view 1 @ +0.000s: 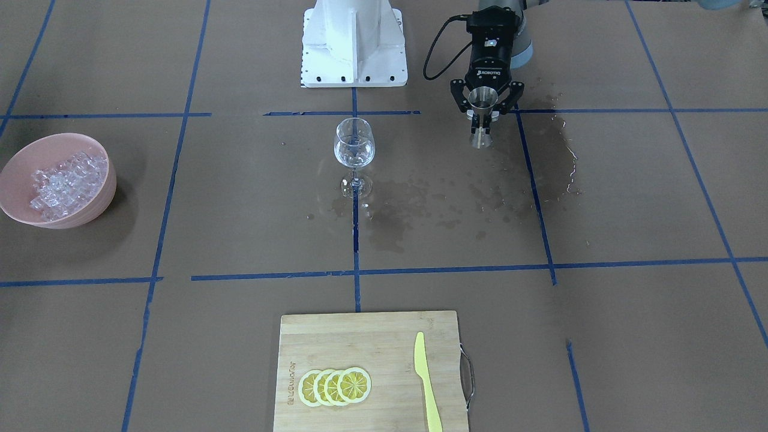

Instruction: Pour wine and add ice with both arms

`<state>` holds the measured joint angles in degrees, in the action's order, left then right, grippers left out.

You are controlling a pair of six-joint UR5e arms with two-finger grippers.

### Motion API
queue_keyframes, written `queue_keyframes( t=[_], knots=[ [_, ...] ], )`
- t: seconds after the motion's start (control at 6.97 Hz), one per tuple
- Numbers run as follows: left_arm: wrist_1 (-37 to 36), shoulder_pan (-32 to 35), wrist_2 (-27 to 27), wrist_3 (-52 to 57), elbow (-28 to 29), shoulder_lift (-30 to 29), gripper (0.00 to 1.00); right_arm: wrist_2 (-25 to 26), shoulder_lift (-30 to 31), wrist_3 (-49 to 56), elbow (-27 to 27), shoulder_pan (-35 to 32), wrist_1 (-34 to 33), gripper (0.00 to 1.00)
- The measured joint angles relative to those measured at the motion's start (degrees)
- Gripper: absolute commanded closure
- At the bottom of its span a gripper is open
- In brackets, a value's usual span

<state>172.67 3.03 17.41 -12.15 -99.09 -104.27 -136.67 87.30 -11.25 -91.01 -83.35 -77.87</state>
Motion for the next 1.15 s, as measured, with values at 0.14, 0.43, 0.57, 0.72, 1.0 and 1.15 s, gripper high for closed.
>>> queue_keyframes(
  t=[0.14, 0.43, 0.57, 0.72, 1.0, 1.15],
  knots=[
    [-1.4, 0.2, 0.0, 3.5, 0.1, -1.8, 1.0, 0.0, 0.0, 0.0, 0.0, 0.0, 0.0, 0.0],
    [-7.1, 0.7, 0.1, 8.8, 0.1, -5.9, 1.0, 0.0, 0.0, 0.0, 0.0, 0.2, 0.0, 0.0],
    [-11.2, 1.0, 0.2, 9.7, 0.1, -7.7, 1.0, 0.0, 0.0, 0.0, 0.0, 0.3, 0.0, 0.0],
    [-15.0, 1.2, 0.3, 10.4, 0.1, -8.9, 1.0, 0.0, 0.0, 0.1, 0.0, 0.5, 0.0, 0.0],
    [-19.1, 1.3, 0.6, 16.3, 0.1, -10.0, 1.0, 0.0, 0.0, 0.1, 0.0, 0.5, 0.0, 0.0],
    [-19.9, 1.3, 0.6, 18.8, 0.1, -10.7, 1.0, 0.0, 0.0, 0.0, 0.0, 0.6, 0.0, 0.0]
  ],
)
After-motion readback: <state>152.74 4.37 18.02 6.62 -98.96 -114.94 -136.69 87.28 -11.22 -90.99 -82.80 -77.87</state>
